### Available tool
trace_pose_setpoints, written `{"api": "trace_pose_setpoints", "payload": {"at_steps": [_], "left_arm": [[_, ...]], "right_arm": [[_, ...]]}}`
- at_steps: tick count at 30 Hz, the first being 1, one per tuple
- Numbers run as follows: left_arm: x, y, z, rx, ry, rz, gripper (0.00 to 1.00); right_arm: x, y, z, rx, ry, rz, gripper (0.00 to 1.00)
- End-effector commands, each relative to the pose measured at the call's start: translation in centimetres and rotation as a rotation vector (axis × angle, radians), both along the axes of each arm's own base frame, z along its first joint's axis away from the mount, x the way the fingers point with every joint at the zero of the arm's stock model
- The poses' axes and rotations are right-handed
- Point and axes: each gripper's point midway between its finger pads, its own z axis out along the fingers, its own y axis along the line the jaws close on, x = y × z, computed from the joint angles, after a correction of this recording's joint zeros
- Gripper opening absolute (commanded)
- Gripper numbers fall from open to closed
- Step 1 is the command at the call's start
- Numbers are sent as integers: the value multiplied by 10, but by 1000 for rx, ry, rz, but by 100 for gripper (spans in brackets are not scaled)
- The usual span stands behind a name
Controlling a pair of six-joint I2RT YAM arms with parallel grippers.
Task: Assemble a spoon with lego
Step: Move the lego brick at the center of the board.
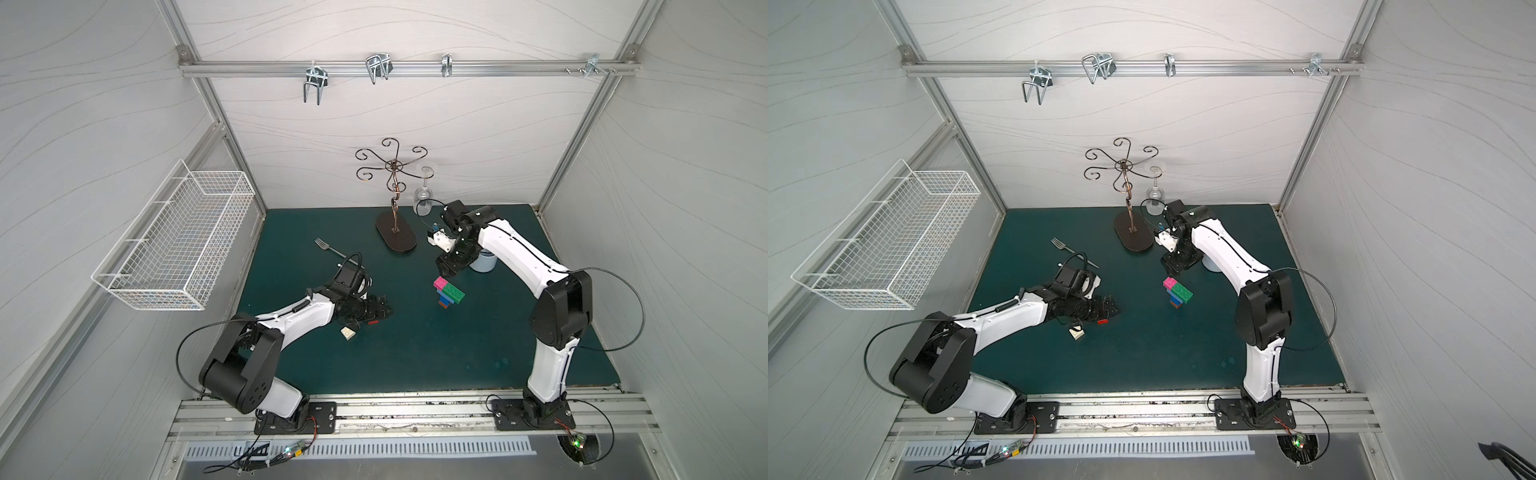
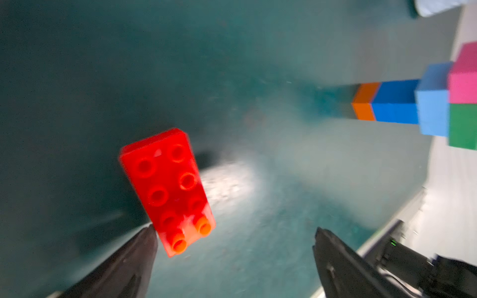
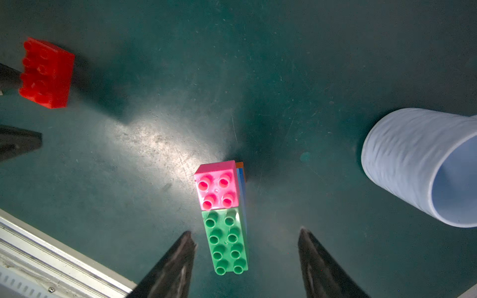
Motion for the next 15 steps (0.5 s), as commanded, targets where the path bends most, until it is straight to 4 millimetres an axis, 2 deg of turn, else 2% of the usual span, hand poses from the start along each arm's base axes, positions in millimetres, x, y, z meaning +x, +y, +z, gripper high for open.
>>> {"api": "trace_pose_setpoints", "payload": {"at_steps": [1, 2, 4, 7, 11, 13, 15], "left_arm": [[18, -19, 30, -105, -58, -8, 99], [22, 0, 24, -51, -53, 54, 99], [25, 28, 23, -59, -54, 130, 99], [30, 71, 34, 8, -120, 278, 98], [36, 116, 47, 59, -182, 455, 99], [34, 133, 42, 86, -152, 507, 99], [29, 147, 33, 91, -104, 558, 99]], "right_arm": [[-3, 6, 29, 48, -60, -7, 67], [-2, 7, 31, 47, -66, -10, 67], [-3, 9, 33, 30, -76, -6, 67], [-14, 26, 32, 7, -76, 32, 67], [-34, 69, 27, 24, -66, 46, 67], [-40, 94, 21, 26, -68, 38, 66], [-48, 129, 13, 51, -70, 24, 66]]}}
